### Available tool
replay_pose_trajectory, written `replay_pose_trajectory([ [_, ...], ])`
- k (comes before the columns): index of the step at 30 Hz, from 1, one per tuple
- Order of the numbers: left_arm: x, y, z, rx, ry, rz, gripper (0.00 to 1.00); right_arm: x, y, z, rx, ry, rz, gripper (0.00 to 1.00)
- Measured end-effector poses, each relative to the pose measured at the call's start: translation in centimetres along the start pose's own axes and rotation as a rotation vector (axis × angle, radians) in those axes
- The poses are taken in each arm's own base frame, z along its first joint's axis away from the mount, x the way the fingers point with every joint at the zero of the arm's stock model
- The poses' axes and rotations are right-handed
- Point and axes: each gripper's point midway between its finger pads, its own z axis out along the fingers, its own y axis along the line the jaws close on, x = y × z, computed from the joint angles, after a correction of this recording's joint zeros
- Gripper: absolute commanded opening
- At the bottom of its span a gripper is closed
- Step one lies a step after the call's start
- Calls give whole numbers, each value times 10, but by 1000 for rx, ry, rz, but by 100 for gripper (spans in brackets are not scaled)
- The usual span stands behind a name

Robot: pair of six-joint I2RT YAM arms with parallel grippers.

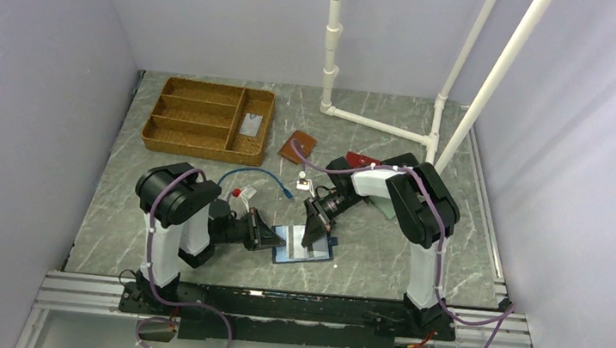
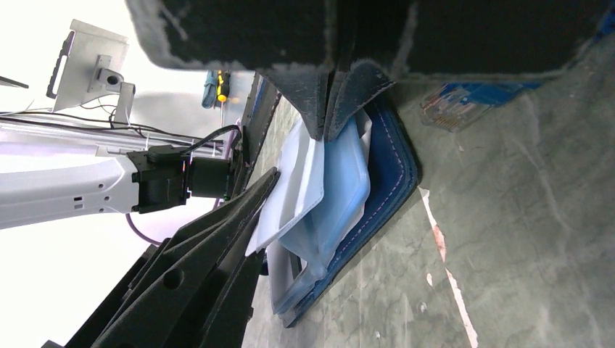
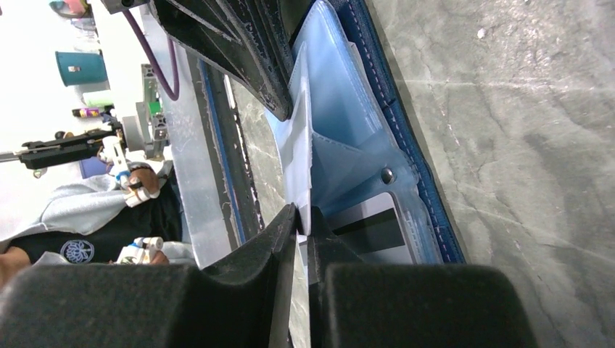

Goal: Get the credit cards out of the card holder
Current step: Remove the credit card from the card holder.

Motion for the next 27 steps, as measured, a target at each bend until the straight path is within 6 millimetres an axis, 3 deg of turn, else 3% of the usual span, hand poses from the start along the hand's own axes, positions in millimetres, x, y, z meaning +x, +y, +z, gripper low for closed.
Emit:
replay_pose_trajectory([
  [3, 0, 0, 0, -1, 0, 0, 0, 0, 0, -1, 0, 0, 4, 0],
  [19, -1, 5, -7, -19, -19, -28, 0, -1, -8, -20, 8, -42, 68, 0],
  [27, -6, -1, -14, -35, -46, -14, 23, -3, -9, -34, 42, -64, 36, 0],
])
